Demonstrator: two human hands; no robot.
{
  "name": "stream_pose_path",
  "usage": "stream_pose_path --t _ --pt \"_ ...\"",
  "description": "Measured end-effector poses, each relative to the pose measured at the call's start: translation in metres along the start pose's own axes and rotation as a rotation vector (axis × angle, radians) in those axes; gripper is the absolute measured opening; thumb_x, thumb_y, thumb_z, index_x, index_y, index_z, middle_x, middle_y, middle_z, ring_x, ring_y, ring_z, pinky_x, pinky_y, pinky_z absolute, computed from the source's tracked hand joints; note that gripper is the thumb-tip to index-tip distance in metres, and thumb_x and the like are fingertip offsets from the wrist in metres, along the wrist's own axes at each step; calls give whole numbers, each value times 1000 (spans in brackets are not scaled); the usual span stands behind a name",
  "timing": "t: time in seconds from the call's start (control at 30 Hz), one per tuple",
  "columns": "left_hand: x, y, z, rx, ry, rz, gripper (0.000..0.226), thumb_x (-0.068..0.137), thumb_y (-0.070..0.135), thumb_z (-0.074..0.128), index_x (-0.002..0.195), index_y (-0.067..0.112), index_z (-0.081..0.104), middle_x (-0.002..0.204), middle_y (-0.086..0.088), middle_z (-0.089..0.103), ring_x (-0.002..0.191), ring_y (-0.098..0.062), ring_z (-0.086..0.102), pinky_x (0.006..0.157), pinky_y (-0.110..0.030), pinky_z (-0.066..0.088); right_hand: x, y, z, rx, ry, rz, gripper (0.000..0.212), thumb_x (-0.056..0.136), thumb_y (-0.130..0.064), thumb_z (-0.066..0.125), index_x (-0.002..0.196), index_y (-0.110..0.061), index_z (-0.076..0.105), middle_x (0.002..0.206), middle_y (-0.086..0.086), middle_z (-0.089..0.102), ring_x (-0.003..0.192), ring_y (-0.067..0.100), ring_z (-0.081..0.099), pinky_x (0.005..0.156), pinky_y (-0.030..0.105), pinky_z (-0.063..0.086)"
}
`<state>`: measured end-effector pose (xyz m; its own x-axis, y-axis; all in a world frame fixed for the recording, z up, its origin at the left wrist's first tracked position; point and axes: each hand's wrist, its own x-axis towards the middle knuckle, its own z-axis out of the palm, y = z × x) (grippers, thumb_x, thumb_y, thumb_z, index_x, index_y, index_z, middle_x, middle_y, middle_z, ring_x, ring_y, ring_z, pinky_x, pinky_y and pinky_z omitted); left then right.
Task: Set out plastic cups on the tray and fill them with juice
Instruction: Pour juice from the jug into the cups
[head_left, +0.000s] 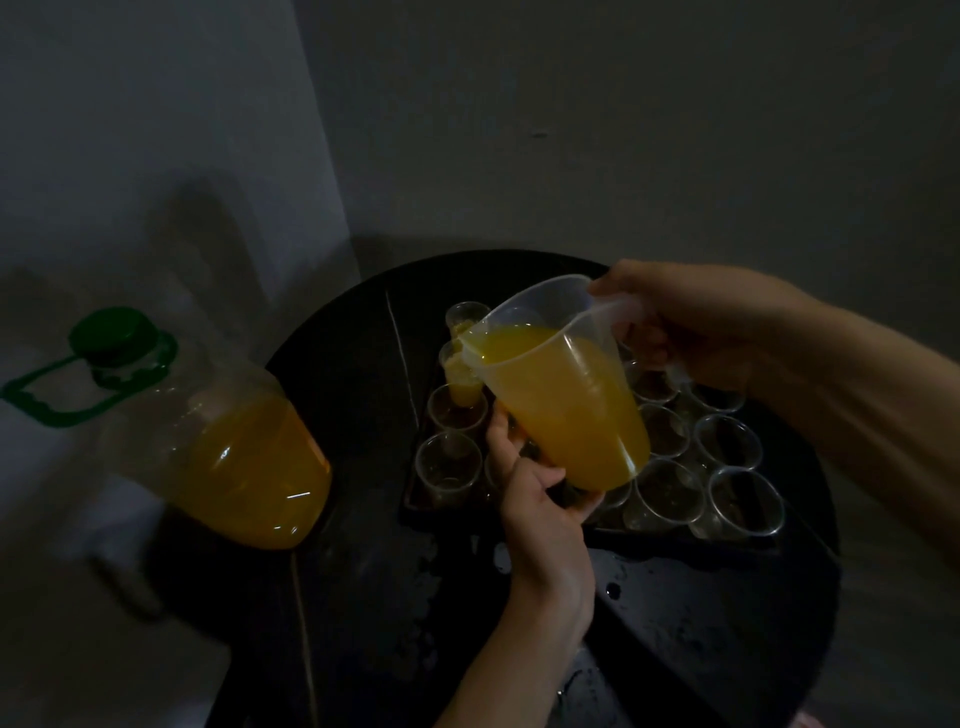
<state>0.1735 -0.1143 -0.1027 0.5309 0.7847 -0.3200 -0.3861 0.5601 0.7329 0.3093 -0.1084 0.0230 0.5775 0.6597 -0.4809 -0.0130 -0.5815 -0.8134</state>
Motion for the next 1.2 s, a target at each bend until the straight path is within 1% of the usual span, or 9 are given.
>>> stream_pose_path --t 0.1,0.2,0.3,0.4,0.57,0.7,0.9,1.03,1.2 --pt "0 0 1 -15 2 -13 69 86 1 36 136 46 47 135 9 51 119 -21 55 94 -60 52 1 -2 0 -8 -9 1 23 91 -36 62 91 -13 62 49 -2 43 45 9 37 52 26 28" --pt "0 1 2 -22 -1 -19 69 86 1 36 138 46 46 136 8 50 120 -22 54 94 -61 52 1 -4 0 -13 -25 3 30 93 -38 61 106 -11 65 48 -2 43 45 10 36 51 26 30" --pt "0 0 2 -14 16 -21 68 86 2 37 137 45 47 138 6 50 122 -24 54 95 -62 52 3 -5 0 -14 -40 12 31 93 -38 61 108 -11 64 47 -3 44 44 9 37 51 25 31" --pt "0 0 3 -29 29 -35 66 87 1 36 133 47 48 136 6 49 120 -23 54 94 -62 52 5 -4 1 1 -43 15 40 94 -37 60 122 -8 64 47 -3 44 43 8 37 49 23 30" --pt "-3 0 4 -29 16 -41 65 87 3 37 134 47 48 136 6 51 120 -23 55 95 -61 52 8 -4 -1 -35 -61 27 29 93 -40 60 105 -13 62 53 -1 42 46 10 38 52 26 31" --pt "-4 1 3 -29 8 -48 65 89 3 36 137 45 47 135 5 51 119 -22 56 96 -62 52 8 -5 0 -65 -59 37 25 95 -38 58 92 -14 62 52 -2 42 46 10 38 52 26 31" --pt "-4 0 1 -44 16 -54 63 89 3 36 132 47 49 135 6 52 119 -23 56 95 -62 52 8 -5 2 -56 -70 53 20 95 -38 59 93 -18 64 52 -3 44 45 9 40 53 25 33" --pt "-4 -1 1 -68 16 -64 62 84 8 41 132 47 50 134 6 53 119 -24 56 94 -63 53 12 -6 0 -125 -82 68 29 94 -42 59 90 -13 62 51 -2 43 47 11 39 57 28 32" --pt "-4 -1 3 -73 30 -74 67 87 2 36 138 43 46 134 6 53 119 -23 56 96 -67 50 16 -6 -1 -135 -93 71 33 92 -45 60 102 -13 63 59 0 44 51 13 40 58 29 30"
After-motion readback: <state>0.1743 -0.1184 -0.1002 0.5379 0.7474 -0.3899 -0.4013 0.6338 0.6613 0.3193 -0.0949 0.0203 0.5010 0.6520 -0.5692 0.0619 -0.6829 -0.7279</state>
